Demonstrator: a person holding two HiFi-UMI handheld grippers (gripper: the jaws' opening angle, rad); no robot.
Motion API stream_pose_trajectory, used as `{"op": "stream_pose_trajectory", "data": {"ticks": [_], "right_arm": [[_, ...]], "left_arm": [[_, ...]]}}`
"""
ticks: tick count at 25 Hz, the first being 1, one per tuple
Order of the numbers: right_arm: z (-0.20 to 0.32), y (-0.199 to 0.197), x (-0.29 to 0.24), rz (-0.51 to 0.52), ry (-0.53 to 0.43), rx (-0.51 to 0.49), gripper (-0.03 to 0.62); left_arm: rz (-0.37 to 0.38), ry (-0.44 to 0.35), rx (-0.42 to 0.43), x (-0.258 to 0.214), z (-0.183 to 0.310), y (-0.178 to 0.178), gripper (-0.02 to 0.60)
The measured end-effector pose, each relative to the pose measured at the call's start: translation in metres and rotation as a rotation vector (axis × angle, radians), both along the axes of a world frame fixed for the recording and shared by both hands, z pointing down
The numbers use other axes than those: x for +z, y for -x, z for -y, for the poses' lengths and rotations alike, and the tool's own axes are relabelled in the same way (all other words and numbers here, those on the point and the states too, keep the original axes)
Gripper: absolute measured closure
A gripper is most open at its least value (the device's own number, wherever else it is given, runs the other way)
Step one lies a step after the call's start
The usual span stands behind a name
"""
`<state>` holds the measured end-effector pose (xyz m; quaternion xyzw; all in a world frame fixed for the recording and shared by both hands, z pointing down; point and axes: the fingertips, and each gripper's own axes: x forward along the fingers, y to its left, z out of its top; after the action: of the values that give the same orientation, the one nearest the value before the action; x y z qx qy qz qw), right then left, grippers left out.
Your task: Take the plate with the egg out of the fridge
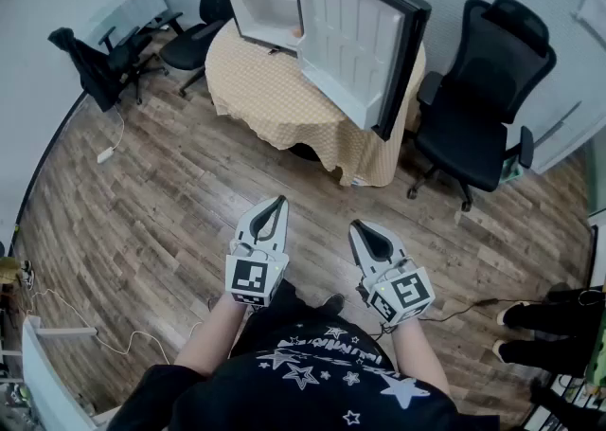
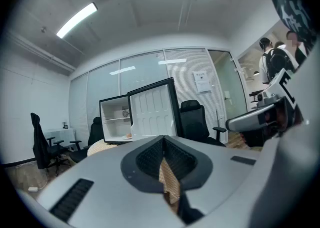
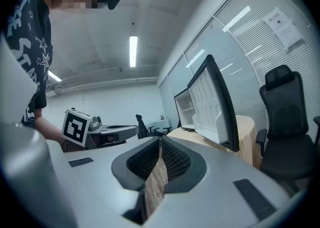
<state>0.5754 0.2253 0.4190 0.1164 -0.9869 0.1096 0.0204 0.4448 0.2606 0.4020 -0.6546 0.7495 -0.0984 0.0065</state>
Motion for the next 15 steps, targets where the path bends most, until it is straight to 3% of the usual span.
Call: {"op": "stream_pose_trajectory", "data": {"ticks": [9,15], "right_arm": [[0.009,0.022,-0.013,0.056,-0.006,0.017,0.557],[0.005,0.056,-0.02,0.069,-0.021,-0.018,0.557]], "left_arm": [[-0.002,-0.013,-0.009,0.001,0.0,0.016,0.574],[-0.034,-0.018,-0.066,0.002,-0.014,0.047,0.574]]}}
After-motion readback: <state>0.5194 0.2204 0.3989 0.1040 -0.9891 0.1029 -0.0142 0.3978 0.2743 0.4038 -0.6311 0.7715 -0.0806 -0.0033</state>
